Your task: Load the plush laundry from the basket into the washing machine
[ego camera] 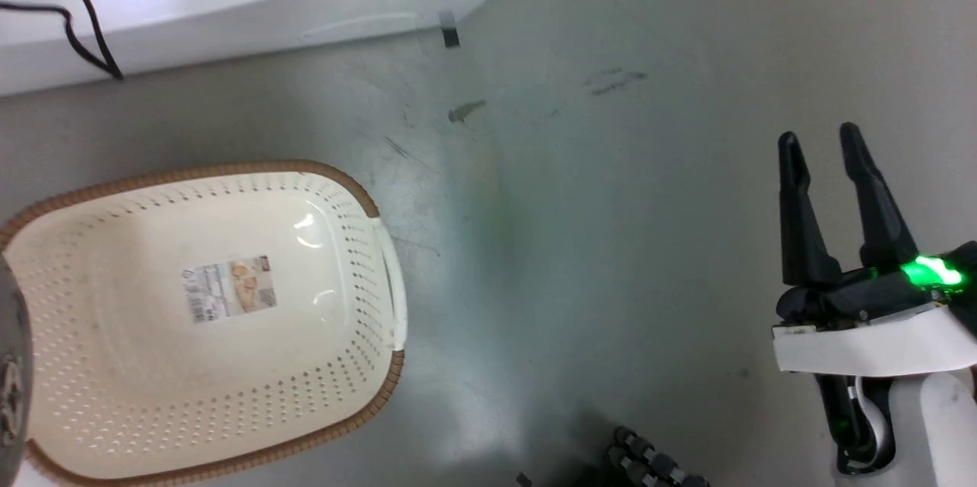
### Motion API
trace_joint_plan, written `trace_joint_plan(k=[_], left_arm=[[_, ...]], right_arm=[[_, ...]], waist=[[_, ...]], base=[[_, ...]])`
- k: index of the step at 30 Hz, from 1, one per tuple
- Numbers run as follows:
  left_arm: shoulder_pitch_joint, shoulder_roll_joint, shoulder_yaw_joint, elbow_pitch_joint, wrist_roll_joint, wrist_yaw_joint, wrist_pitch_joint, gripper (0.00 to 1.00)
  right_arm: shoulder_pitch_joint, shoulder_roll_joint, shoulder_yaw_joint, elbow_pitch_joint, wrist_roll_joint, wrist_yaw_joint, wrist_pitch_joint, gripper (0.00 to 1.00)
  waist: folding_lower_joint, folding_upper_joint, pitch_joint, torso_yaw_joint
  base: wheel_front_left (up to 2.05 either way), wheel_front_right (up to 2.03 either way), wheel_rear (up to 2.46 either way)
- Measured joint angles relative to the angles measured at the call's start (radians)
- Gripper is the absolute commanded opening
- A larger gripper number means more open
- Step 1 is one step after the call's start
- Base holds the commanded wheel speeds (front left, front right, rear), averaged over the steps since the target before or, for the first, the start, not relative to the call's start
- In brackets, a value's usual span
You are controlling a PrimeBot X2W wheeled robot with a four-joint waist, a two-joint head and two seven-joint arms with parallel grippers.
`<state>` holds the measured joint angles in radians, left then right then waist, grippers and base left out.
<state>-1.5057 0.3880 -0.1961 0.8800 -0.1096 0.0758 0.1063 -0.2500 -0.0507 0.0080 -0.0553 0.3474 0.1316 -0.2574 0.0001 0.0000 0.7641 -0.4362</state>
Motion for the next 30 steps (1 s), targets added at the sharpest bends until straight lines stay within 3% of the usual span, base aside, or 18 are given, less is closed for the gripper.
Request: trace_joint_plan(k=[8, 18, 25, 30], left_arm=[[0.135, -0.044, 0.003, 0.05, -0.052, -0.034, -0.146, 1.0], [0.439, -0.116, 0.007, 0.054, -0.139, -0.137, -0.326, 1.0], [0.698, -0.14, 0.024, -0.11, -0.197, -0.164, -0.358, 1.0], [0.922, -0.151, 0.062, -0.284, -0.231, -0.139, -0.363, 1.0]], right_arm=[[0.013, 0.0, -0.044, -0.013, -0.068, 0.0, 0.0, 1.0], [0.123, -0.005, -0.087, -0.029, -0.179, 0.0, 0.0, 1.0], [0.167, -0.011, -0.08, -0.047, -0.209, 0.0, 0.0, 1.0], [0.204, -0.011, -0.058, -0.049, -0.216, 0.0, 0.0, 1.0]], waist=[[-0.0001, 0.0, -0.103, 0.044], [-0.0004, 0.0, -0.322, 0.135], [-0.0005, 0.0, -0.472, 0.212], [-0.0004, 0.0, -0.559, 0.265]], base=[[0.0, 0.0, 0.0], [0.0, 0.0, 0.0], [0.0, 0.0, 0.0], [0.0, 0.0, 0.0]])
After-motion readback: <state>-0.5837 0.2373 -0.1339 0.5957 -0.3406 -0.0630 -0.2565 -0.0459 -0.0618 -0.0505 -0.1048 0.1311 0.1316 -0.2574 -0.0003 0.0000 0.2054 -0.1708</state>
